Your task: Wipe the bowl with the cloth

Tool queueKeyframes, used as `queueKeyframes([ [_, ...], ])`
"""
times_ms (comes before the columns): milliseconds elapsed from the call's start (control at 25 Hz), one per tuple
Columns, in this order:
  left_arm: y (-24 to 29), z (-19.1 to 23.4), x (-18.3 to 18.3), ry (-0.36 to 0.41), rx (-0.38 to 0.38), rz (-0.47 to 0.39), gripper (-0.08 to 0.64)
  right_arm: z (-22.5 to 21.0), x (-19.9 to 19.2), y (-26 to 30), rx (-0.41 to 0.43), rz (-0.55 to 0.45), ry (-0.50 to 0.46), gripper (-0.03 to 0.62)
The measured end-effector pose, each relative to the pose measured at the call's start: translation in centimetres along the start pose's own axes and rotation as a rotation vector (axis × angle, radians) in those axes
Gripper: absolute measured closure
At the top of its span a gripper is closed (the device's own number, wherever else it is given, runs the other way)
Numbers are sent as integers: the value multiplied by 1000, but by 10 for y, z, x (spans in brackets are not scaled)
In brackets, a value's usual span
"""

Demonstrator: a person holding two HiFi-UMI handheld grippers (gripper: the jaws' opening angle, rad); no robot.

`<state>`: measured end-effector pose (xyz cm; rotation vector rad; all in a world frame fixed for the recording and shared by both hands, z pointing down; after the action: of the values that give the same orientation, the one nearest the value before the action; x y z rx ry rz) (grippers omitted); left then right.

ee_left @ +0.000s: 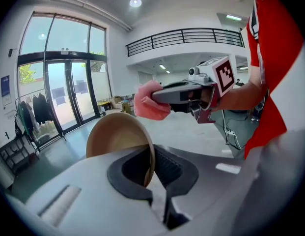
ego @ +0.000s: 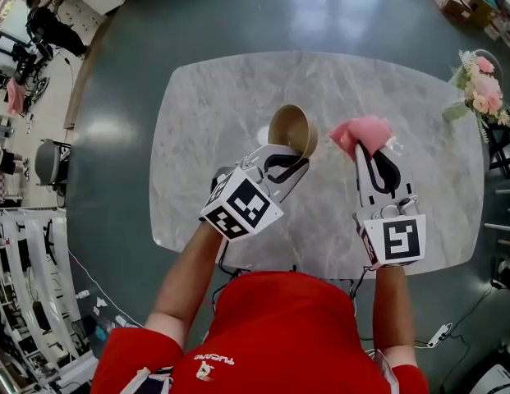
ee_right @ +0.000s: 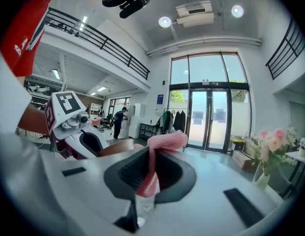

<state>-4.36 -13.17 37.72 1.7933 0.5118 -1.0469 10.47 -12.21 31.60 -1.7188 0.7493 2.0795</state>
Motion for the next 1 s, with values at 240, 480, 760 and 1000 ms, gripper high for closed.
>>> queueKeyframes([
  [240, 31, 18, -14, 96, -16, 169, 548, -9, -18, 14, -19, 12, 48, 572],
  [480, 59, 25, -33, 151, -24, 305, 548, -14, -35, 20, -15, 40, 76, 572],
  [760, 89, 33, -52, 280, -17, 438, 548, -18, -48, 25, 0, 64, 105, 572],
  [1000, 107, 39, -67, 383, 2, 533, 548, -20, -56, 24, 7, 79, 122, 572],
])
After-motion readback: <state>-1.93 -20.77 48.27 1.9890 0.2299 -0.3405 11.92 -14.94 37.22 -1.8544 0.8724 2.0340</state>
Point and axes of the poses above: the fingertips, and each gripper's own axes: y forward along the fingers, z to its left, x out of its top, the point moved 6 cm from there along -y, backward along the fingers, and after that the axes turned 7 degrees about x, right-handed, at the moved point
